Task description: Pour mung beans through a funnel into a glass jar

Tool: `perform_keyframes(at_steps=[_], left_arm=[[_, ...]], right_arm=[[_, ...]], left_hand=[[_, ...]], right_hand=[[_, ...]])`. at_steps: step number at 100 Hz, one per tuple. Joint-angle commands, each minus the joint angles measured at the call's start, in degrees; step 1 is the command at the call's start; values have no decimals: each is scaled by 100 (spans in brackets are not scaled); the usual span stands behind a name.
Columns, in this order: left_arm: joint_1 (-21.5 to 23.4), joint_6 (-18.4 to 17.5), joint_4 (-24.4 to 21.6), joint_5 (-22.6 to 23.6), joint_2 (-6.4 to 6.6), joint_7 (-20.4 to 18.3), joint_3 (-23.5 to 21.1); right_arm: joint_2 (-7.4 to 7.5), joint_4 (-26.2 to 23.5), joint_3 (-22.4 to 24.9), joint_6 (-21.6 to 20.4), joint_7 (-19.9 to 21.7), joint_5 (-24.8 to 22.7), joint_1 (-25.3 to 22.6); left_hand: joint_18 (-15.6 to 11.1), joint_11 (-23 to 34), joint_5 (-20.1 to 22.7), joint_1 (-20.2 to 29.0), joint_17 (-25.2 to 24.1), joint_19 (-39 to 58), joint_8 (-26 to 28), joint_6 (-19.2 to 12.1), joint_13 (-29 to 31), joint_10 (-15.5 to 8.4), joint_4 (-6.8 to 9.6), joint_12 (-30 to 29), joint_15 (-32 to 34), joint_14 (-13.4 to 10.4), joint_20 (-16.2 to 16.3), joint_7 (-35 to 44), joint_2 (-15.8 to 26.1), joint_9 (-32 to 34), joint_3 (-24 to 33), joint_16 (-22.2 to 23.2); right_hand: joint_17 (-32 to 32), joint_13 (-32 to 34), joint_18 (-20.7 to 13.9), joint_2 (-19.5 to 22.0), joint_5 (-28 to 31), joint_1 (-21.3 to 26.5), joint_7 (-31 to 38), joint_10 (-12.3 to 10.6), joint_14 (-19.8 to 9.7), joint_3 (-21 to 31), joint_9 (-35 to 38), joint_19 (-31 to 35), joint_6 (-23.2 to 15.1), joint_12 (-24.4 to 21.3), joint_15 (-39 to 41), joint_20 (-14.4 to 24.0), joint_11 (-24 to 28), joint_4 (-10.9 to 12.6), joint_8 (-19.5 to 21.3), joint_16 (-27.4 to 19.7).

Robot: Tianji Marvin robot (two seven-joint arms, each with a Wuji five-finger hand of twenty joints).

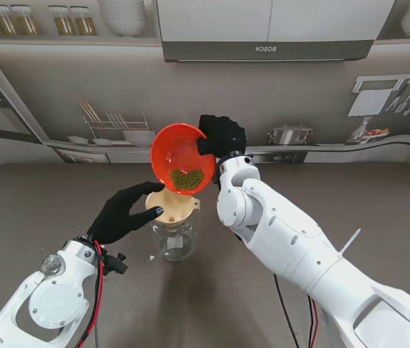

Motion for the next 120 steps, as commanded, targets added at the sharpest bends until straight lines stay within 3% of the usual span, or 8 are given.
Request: perform_keyframes(at_steps=[1, 120], left_arm=[[13, 18, -14, -24, -26, -108, 10], [17, 83, -38, -68, -30, -119, 19]], right_arm=[[9, -53, -25, -111, -94, -79, -13], [86, 175, -525, -283, -1231, -1375, 55]], left_hand=[[-105, -69, 21, 53, -74, -209, -26, -21, -99, -38, 169, -34, -130, -136, 66, -1, 207, 65, -124, 3], [-105, -73, 21, 52, -99, -215, -27, -4, -118, -9, 174, -36, -142, -132, 67, -4, 244, 62, -161, 0]], right_hand=[[314, 86, -853, 244, -23, 369, 296, 480, -859, 607, 541, 1066, -499, -19, 556, 89, -120, 39, 172, 133], [329, 94, -1065, 323, -176, 274, 444, 352, -1070, 614, 488, 1051, -560, -57, 519, 104, -47, -4, 121, 178]])
